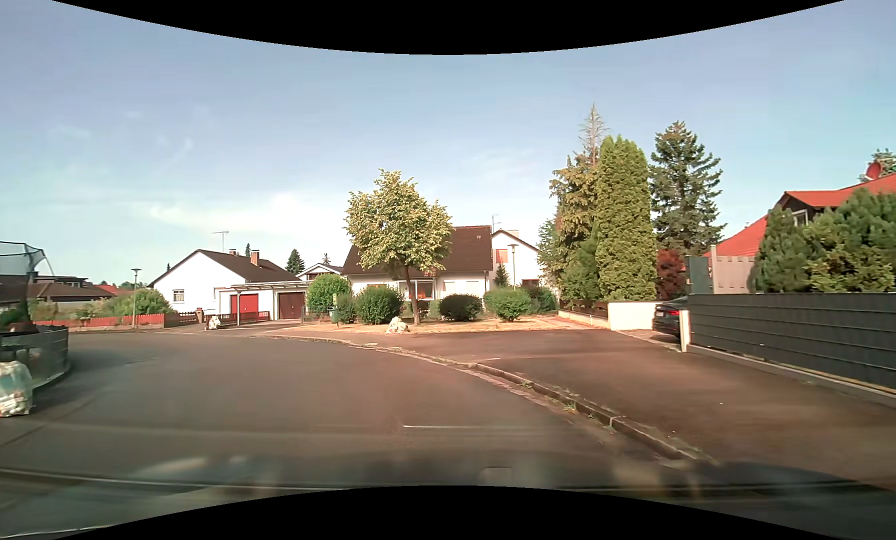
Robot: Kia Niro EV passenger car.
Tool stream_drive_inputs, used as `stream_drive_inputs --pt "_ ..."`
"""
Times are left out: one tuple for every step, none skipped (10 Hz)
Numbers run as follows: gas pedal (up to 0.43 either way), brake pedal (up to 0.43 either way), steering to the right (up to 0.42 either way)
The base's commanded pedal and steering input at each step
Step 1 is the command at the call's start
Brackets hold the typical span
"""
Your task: Follow the waypoints while adhering to traffic rules and regulations
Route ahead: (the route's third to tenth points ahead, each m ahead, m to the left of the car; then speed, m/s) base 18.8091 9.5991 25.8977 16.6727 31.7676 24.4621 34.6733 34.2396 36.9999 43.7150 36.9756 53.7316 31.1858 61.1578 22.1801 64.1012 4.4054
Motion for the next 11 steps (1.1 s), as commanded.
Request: stream_drive_inputs --pt "0.079 0.0 -0.168" --pt "0.079 0.0 -0.174" --pt "0.079 0.0 -0.175" --pt "0.079 0.0 -0.175" --pt "0.079 0.0 -0.172" --pt "0.079 0.0 -0.166" --pt "0.079 0.0 -0.163" --pt "0.079 0.0 -0.16" --pt "0.079 0.0 -0.156" --pt "0.079 0.0 -0.14" --pt "0.079 0.0 -0.123"
